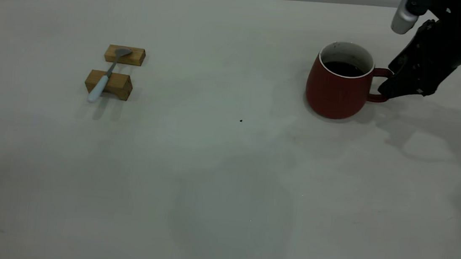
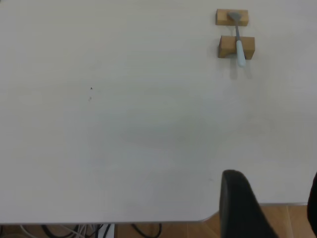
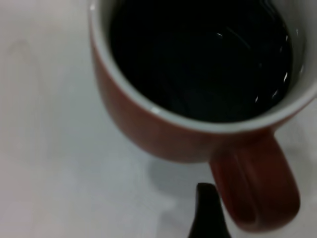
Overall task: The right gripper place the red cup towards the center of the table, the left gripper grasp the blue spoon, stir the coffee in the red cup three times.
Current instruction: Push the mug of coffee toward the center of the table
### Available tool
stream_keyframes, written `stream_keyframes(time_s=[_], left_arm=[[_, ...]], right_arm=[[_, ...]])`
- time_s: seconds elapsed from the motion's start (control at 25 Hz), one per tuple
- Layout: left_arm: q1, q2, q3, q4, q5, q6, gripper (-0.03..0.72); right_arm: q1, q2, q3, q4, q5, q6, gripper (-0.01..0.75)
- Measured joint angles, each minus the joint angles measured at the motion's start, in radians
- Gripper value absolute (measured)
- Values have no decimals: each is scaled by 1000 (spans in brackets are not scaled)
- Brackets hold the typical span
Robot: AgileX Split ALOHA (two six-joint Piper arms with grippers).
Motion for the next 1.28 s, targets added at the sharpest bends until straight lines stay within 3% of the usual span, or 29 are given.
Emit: stream_keyframes(time_s=[0.84, 1.28], left_arm=[[0, 0, 0, 0, 0, 0, 405], [0, 0, 0, 0, 0, 0, 405]], right_arm=[[260, 80, -146, 1, -23, 0, 582], [367, 109, -221, 126, -18, 0, 582]])
